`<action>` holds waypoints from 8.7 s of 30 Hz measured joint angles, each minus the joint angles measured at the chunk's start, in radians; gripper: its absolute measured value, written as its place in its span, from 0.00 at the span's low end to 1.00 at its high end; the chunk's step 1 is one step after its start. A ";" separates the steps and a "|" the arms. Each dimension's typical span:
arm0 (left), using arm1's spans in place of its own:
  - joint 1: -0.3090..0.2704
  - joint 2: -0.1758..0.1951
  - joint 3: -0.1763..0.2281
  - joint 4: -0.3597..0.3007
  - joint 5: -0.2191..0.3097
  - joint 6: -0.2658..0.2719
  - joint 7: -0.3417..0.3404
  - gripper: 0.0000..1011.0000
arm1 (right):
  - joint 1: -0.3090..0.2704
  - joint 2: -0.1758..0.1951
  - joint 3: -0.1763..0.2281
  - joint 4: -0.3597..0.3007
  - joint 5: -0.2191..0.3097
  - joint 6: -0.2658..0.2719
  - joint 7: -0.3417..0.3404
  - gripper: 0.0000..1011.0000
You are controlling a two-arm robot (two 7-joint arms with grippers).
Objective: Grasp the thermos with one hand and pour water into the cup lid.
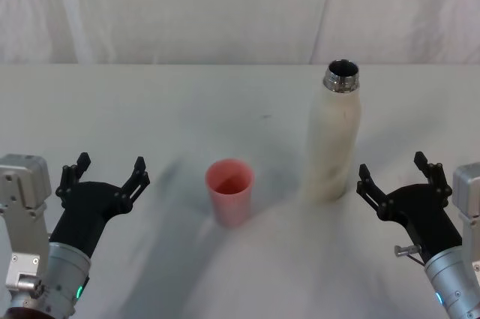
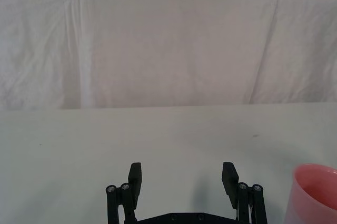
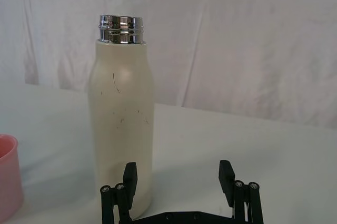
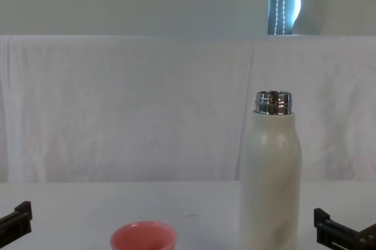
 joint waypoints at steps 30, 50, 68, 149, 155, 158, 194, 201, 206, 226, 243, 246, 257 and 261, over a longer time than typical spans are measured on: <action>0.000 0.000 0.000 0.000 0.000 0.000 0.000 0.99 | 0.000 0.000 0.000 0.000 0.000 0.000 0.000 0.99; 0.000 0.000 0.000 0.000 0.000 0.000 0.000 0.99 | -0.007 -0.024 0.032 -0.010 0.041 0.025 0.075 0.99; 0.000 0.000 0.000 0.000 0.000 0.000 0.000 0.99 | 0.065 -0.071 0.005 0.049 -0.016 0.047 0.145 0.99; 0.000 0.000 0.000 0.000 0.000 0.000 0.000 0.99 | 0.258 -0.154 -0.019 0.242 0.025 0.050 0.186 0.96; 0.000 0.000 0.000 0.000 0.000 0.000 0.000 0.99 | 0.261 -0.152 -0.018 0.245 0.029 0.052 0.186 0.95; 0.000 0.000 0.000 0.000 0.000 0.000 0.000 0.99 | 0.263 -0.149 -0.015 0.250 0.030 0.052 0.184 0.95; 0.000 0.000 0.000 0.000 0.000 0.000 0.000 0.99 | 0.283 -0.084 -0.096 0.150 -0.236 0.067 0.126 0.95; 0.000 0.000 0.000 0.000 0.000 0.000 0.000 0.99 | 0.282 -0.083 -0.101 0.140 -0.288 0.067 0.125 0.95; 0.000 0.000 0.000 0.000 0.000 0.000 0.000 0.99 | 0.282 -0.082 -0.108 0.133 -0.330 0.068 0.116 0.95; 0.000 0.000 0.000 0.000 0.000 0.000 0.000 0.99 | 0.291 -0.055 -0.143 0.124 -0.520 0.068 0.089 0.95; 0.000 0.000 0.000 0.000 0.000 0.000 0.000 0.99 | 0.312 -0.012 -0.188 0.131 -0.657 0.073 0.087 0.95; 0.000 0.000 0.000 0.000 0.000 0.000 0.000 0.99 | 0.321 0.001 -0.201 0.139 -0.694 0.076 0.083 0.95; 0.000 0.000 0.000 0.000 0.000 0.000 0.000 0.99 | 0.343 0.030 -0.228 0.153 -0.786 0.087 0.062 0.95; 0.000 0.000 0.000 0.000 0.000 0.000 0.000 0.99 | 0.350 0.042 -0.239 0.161 -0.826 0.086 0.044 0.95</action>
